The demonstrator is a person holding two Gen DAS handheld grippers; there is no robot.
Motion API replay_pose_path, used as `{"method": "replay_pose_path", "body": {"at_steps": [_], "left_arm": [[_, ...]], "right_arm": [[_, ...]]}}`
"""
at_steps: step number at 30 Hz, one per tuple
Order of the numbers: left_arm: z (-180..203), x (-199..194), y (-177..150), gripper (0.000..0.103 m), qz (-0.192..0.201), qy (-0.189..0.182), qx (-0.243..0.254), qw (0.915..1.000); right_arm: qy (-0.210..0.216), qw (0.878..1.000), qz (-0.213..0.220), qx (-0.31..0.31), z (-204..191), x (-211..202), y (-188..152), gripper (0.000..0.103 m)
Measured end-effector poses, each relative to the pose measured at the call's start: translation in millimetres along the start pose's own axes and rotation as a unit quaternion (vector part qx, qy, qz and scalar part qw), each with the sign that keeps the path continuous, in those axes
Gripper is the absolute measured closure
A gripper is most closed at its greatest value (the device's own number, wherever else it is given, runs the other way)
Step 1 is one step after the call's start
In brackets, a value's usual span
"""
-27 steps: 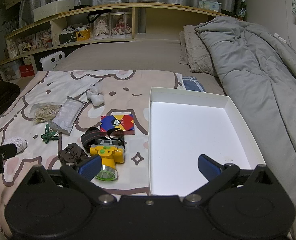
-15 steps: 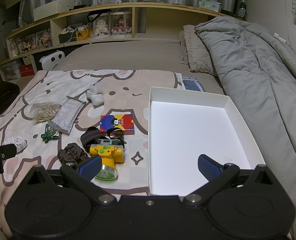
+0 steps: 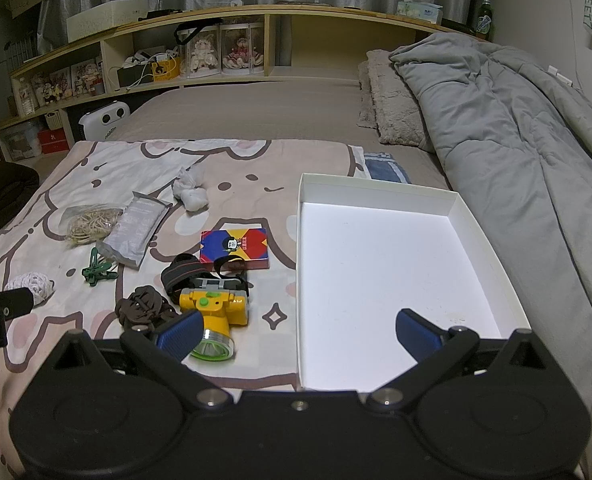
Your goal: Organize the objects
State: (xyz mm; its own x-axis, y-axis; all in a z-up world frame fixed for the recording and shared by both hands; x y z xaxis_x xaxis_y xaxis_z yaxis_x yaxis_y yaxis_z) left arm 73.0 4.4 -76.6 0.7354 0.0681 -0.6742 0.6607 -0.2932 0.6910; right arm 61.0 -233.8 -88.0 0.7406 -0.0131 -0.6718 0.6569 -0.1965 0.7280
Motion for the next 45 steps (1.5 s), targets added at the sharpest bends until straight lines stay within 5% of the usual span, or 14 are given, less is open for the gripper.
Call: {"method": "replay_pose_path", "body": {"at_steps": [45], "left_arm": [[-0.4,0.3,0.0,0.000,-0.001,0.001,-0.001,1.0000]], "right_arm": [[0.000,1.000,-0.002,0.001,3.4,1.9,0.9,0.000]]}}
Point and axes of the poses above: each gripper's, at about its wrist camera, not at the fingertips, and x roughly the way its jaws point, z to its right, y to its top, the point moved 10 cm from there along x, roughly the way its jaws point, and after that the axes turned 13 degrees about x, right-handed, at the moved point
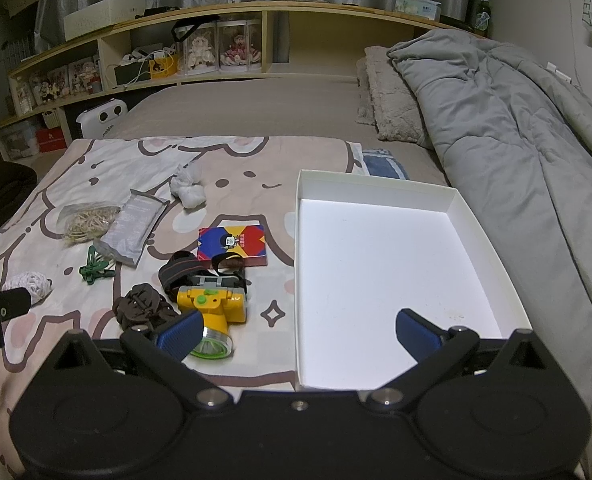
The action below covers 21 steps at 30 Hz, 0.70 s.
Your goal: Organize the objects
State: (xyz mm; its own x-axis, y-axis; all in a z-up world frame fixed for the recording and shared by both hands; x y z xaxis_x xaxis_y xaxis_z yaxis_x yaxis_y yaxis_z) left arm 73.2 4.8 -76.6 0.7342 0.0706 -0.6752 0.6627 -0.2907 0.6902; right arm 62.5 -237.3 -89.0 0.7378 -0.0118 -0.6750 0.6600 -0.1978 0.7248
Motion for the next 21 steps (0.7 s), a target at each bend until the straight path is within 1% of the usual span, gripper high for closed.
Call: {"method": "replay_pose_path", "body": {"at_steps": [5,8,11,14,17,21], "left_arm": [[2,1,-2,0.000,-0.001,-0.001,-0.001,1.0000],[2,0,-1,0.000,0.001,-0.002,-0.006,1.0000],[-5,-1,2,0.000,0.007,0.000,-0.016,0.9998],[-17,-3,7,0.000,0.015,0.011,-0.027,0.9995],[-39,-4,14,0.000,0.021,0.028,-0.041,0.9985],[-70,-4,19,0.000,0.024,0.048,-0.070,0.9961]], "right_arm": [[0.004,1.000,0.002,0.003,0,-1,0,0.000],[0.004,1.000,0.011,0.000,-5,0,0,0.000],[0.016,1.000,0.023,-0.006,-9,-4,2,0.000],[0.040,0.999,0.028,-0.004,-15,-10,5,0.000],[0.048,0.998,0.028,0.002,-17,-12,6,0.000],[0.054,0.998,0.034,0.028,-15,-12,12,0.000]]}}
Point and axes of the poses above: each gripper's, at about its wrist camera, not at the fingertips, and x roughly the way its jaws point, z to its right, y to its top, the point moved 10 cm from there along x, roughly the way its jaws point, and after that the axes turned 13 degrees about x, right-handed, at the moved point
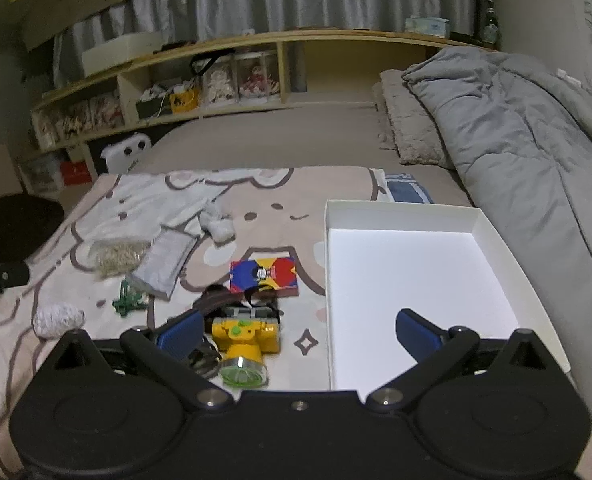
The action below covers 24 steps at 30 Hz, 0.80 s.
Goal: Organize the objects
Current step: 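Grasp the white rope bundle with the left tool while the right tool grasps the yellow headlamp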
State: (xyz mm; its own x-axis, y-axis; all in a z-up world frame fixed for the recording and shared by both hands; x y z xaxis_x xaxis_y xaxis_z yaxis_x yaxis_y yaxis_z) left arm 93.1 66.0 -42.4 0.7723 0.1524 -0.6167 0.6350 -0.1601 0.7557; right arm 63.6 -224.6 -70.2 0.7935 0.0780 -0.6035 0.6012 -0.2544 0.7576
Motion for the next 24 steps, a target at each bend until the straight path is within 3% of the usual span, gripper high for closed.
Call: {"method": "replay_pose_path", "body": {"at_steps": [12,19,24], "left_arm": [[-75,28,8,0.000,-0.023,0.043,-0.062,0.9969],[-85,56,-1,0.000,-0.053,0.046,-0.059,0.9958],[-80,80,-17,0.004,-0.095,0.027,-0.073,0.9924]], "right_arm": [[0.007,0.999,0.011,0.047,-5,14,20,0.000],[0.008,0.999,0.022,0.046,-21,33,48,0.000],[0.030,0.998,0.030,0.036,-38,56,56,0.000]]}}
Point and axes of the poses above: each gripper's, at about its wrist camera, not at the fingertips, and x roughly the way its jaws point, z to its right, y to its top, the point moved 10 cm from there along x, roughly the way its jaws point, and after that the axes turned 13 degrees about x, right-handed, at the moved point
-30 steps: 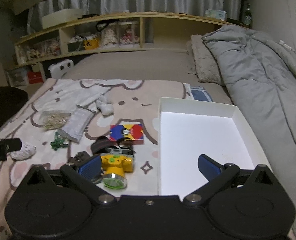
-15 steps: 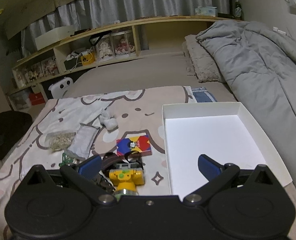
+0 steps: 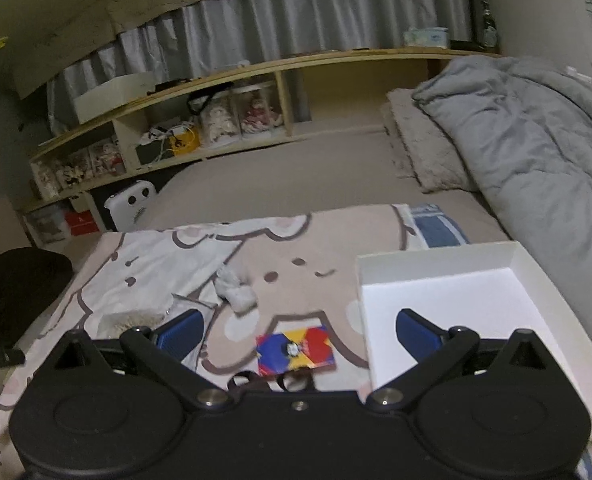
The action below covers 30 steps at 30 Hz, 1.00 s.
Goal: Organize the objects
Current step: 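Grasp the white rope bundle with the left tool while the right tool grasps the yellow headlamp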
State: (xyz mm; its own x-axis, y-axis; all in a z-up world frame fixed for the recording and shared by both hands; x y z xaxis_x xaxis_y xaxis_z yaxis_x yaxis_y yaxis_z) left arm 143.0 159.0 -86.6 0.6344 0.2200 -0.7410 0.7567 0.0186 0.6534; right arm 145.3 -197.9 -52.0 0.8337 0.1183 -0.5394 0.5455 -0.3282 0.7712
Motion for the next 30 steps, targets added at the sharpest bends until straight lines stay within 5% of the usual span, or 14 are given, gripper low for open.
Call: {"method": "replay_pose_path", "body": {"at_steps": [8,11,21,30], "left_arm": [[1,42,-29,0.016,-0.077,-0.027,-0.099,0.9917],[1,52,-30,0.016,-0.076,-0.006,-0.075,0.9942],[17,70,-33,0.016,-0.104,-0.020,-0.058,0.9927],[28,78,-36,0.015,-0.118,-0.025,-0.042,0.9918]], "right_arm": [[-0.008,0.999,-0.046,-0.008,1,39,-28,0.000],[-0.006,0.996,-0.085,-0.005,9,49,-45,0.002],[-0.017,0.975,-0.216,0.051,33,78,-94,0.065],[-0.029,0.961,-0.272,0.035,27,82,-117,0.067]]}}
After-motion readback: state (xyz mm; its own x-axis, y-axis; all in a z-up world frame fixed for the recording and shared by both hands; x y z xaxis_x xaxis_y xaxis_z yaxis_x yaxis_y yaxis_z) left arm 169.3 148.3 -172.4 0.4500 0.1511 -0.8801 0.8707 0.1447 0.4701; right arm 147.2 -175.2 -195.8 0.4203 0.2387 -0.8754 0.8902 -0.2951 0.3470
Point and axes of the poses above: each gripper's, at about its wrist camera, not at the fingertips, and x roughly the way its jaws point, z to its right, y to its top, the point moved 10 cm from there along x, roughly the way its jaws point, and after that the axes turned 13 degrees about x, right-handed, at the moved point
